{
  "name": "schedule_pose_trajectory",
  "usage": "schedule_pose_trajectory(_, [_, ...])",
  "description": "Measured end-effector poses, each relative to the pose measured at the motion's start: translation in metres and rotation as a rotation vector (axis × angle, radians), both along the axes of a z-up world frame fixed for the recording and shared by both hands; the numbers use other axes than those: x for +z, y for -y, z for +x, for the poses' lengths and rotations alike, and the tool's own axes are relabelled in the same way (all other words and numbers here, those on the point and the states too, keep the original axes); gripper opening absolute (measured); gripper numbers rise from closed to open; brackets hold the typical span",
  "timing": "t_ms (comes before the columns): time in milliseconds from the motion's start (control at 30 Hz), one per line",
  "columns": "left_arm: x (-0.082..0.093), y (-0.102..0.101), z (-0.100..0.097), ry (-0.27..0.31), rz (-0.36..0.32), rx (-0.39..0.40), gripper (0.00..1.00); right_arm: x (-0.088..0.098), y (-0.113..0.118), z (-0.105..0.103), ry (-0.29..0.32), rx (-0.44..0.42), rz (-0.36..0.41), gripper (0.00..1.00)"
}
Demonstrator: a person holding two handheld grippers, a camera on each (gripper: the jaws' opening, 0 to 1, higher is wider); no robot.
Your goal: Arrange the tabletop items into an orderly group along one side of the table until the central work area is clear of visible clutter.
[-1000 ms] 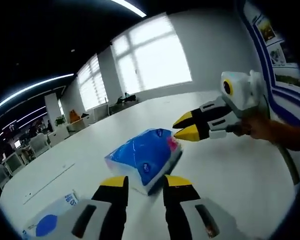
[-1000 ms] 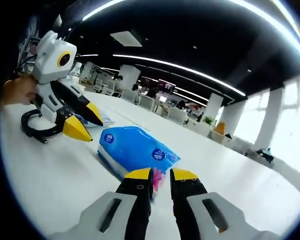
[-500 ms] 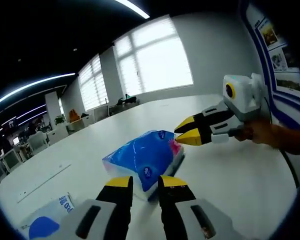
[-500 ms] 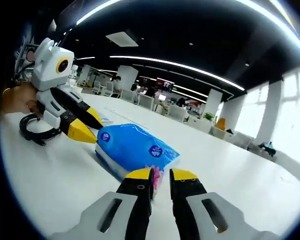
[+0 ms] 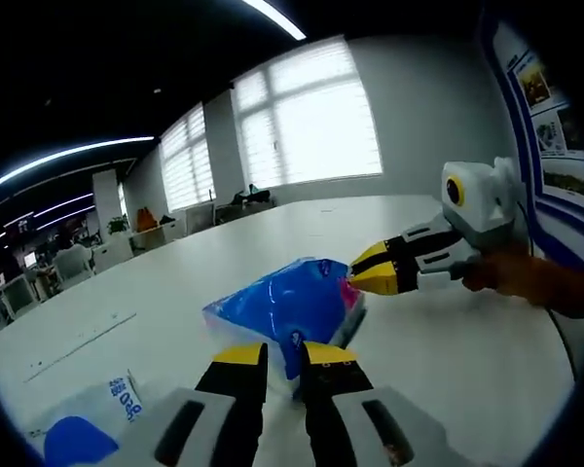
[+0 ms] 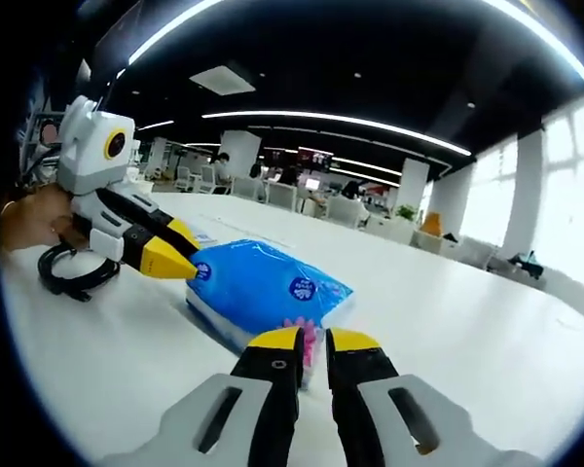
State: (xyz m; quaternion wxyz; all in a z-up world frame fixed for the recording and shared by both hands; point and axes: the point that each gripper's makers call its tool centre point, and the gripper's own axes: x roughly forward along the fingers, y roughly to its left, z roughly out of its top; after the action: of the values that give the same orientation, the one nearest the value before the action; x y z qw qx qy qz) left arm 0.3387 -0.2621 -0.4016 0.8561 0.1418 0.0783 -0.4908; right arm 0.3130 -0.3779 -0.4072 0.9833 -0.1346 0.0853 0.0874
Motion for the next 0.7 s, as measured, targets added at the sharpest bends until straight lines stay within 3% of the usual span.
schedule_pose_trajectory(267, [0.0015, 0.0013, 0.0003, 0.008, -0.011, -0.014, 0.01, -0.0002, -0.0019, -0.0008, 0.012, 0.014, -0.031, 0.01])
schedule_pose_trajectory(700, [0.0077, 0.0, -0.0004, 0.119, 0.04, -0.02, 0.0, 0.0041, -0.0074, -0.0039, 0.022, 0.036, -0.166, 0.0])
